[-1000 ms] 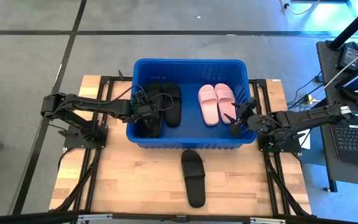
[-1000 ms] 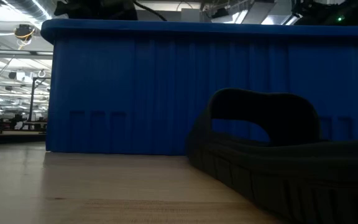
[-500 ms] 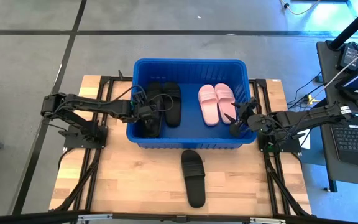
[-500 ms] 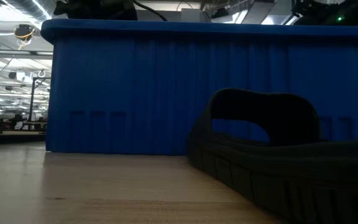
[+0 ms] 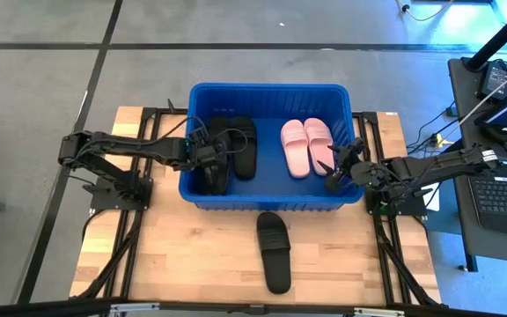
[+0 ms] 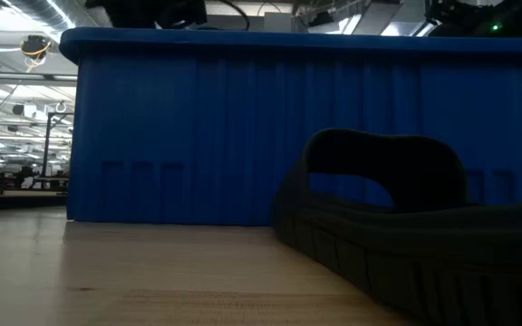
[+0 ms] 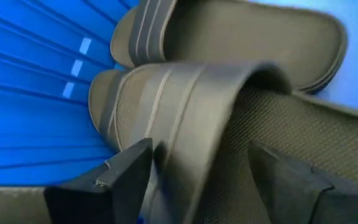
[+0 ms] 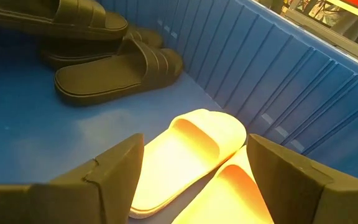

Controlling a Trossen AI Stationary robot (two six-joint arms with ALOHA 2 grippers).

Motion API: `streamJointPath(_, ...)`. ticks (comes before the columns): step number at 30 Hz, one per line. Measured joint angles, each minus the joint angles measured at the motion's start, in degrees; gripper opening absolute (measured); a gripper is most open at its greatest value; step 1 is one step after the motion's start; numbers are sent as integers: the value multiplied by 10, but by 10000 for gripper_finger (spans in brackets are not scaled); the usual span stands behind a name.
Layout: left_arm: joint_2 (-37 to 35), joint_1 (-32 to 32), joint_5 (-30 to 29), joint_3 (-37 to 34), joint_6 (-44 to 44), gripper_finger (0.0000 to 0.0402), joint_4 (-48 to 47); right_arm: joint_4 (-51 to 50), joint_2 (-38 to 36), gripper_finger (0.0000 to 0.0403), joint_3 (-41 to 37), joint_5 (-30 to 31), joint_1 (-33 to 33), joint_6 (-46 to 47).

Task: Pick and place slides into bin
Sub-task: Put the black slipper into the blue bin

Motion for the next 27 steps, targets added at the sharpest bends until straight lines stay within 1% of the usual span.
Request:
streamJointPath(5,0,0,1,37,-20,260,-64,0,0,284,0,0,0,0)
streamJointPath(6,0,2,9,45,-24,260,-81,0,0,284,0,0,0,0)
streamJointPath(8,0,4,36,56,-32,260,-113,0,0,284,0,0,0,0)
streamJointPath(10,0,6,61,60,-41,260,-126,0,0,284,0,0,0,0)
streamJointPath(14,-2,7,112,61,-56,260,-128,0,0,284,0,0,0,0)
streamJointPath(19,-8,6,196,72,-91,260,-128,0,0,284,0,0,0,0)
streamJointPath(22,-8,6,243,100,-104,260,-136,0,0,284,0,0,0,0)
streamJointPath(27,-8,6,282,178,-110,260,-190,0,0,284,0,0,0,0)
